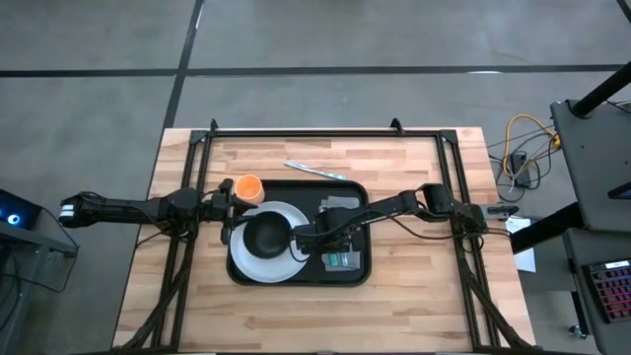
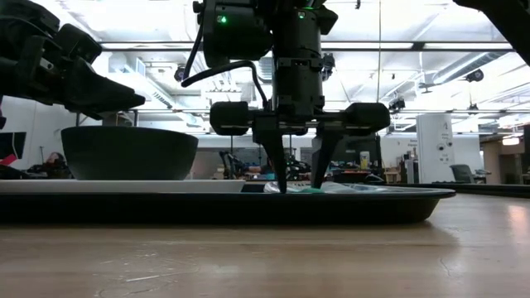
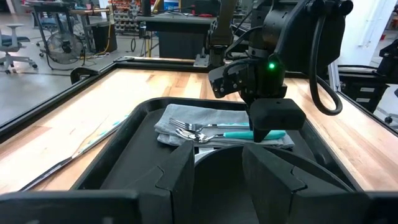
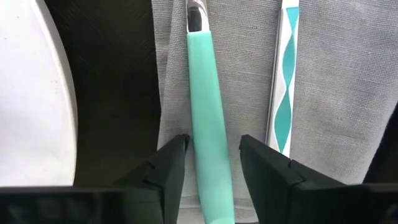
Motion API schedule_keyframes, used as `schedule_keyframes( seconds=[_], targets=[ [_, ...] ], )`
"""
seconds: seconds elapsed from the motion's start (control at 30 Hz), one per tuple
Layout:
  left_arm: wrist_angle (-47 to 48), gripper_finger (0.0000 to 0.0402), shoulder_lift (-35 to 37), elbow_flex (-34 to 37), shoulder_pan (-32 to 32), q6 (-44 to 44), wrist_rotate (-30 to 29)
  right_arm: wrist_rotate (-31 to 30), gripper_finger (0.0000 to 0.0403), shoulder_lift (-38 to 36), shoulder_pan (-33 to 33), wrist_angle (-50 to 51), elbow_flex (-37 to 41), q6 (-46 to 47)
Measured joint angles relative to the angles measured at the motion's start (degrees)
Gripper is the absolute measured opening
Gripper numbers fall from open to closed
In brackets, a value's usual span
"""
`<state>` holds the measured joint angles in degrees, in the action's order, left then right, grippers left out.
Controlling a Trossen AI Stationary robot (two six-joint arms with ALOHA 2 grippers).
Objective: Set up tray
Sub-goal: Put the blue knife on top of the gray napkin beside the blue fork on the black serving tray
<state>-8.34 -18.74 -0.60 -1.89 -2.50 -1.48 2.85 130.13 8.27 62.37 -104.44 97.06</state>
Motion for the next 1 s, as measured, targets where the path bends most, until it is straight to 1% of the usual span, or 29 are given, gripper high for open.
schedule_keyframes(
  seconds=[0.13, 0.27, 0.47, 0.73, 1.0],
  targets=[
    [0.0, 0.0118, 0.0, 0.0, 0.0, 0.0, 0.0, 0.0, 0.0147, 0.0, 0.0, 0.0, 0.0, 0.0],
    [0.0, 0.0118, 0.0, 0.0, 0.0, 0.0, 0.0, 0.0, 0.0142, -0.2, 0.0, 0.1, 0.0, -0.2],
    [0.0, 0.0118, 0.0, 0.0, 0.0, 0.0, 0.0, 0.1, 0.0132, -0.3, -0.5, 0.4, -0.8, -3.4],
    [0.0, 0.0118, 0.0, 0.0, 0.0, 0.0, 0.0, -1.0, 0.0128, -0.3, -3.6, 0.4, -3.2, -13.4],
    [0.0, 0.0118, 0.0, 0.0, 0.0, 0.0, 0.0, -1.5, 0.0137, -0.3, -9.4, 0.6, -4.8, -25.7]
  ],
)
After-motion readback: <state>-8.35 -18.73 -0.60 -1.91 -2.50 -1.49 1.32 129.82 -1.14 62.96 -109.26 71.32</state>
